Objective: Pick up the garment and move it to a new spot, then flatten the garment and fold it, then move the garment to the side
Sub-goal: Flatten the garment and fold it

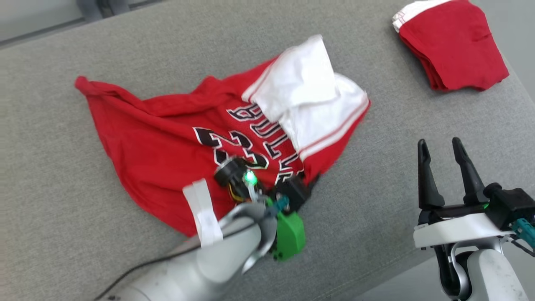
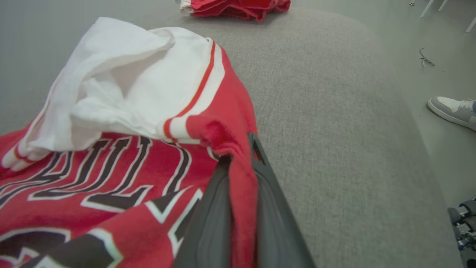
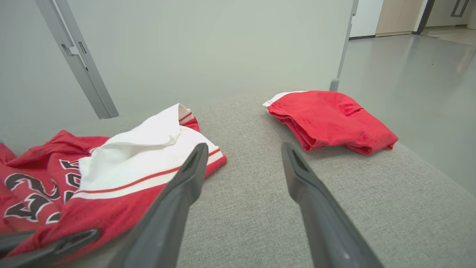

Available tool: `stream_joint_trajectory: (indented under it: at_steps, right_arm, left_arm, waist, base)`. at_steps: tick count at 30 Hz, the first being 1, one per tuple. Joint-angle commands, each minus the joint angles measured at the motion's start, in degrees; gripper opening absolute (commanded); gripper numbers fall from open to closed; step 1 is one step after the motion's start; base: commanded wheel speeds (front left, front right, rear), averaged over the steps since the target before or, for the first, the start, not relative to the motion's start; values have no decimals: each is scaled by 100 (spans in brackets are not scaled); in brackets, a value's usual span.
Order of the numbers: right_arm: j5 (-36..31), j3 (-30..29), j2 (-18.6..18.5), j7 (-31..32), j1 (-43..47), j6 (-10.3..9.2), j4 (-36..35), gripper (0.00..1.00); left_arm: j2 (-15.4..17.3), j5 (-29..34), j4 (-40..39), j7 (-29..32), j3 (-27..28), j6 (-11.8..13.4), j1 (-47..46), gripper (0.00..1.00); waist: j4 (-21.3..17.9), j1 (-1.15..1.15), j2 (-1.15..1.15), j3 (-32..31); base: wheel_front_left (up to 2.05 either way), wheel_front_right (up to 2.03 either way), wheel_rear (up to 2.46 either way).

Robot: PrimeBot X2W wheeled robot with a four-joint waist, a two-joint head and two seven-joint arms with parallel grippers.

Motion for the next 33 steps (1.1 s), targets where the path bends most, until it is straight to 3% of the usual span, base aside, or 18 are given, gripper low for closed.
stream_joint_trajectory:
  at_steps: [1, 6, 14, 21, 32, 33]
  right_arm:
    - [-53, 16, -22, -24, 108, 0, 42, 100]
    - [-72, 26, -113, -25, 218, 0, 119, 100]
    - [-81, 81, -174, -24, 313, 0, 101, 100]
    - [-14, 324, -177, -24, 268, 0, 112, 100]
    - [36, 504, -178, -25, 246, 0, 211, 100]
    - [35, 516, -184, -25, 256, 0, 218, 100]
  left_arm:
    - [19, 246, 46, -40, -32, -19, 213, 100]
    - [17, 246, -201, -47, 106, -39, 699, 100]
    - [31, -517, -904, -44, 1129, 3, 824, 100]
    - [23, -1546, -230, 350, 1422, 217, 373, 100]
    - [25, -2497, 286, 674, 1107, 337, 27, 100]
    - [24, -2523, 292, 679, 1045, 328, -6, 70]
  waist:
    - [136, 0, 0, -244]
    - [180, 0, 0, -474]
    - [198, 0, 0, -589]
    - [9, 0, 0, -462]
    - [-265, 0, 0, -401]
    - [-271, 0, 0, -406]
  base:
    - [0, 0, 0]
    - [0, 0, 0]
    - [0, 0, 0]
    - [0, 0, 0]
    - [0, 0, 0]
    - [0, 0, 0]
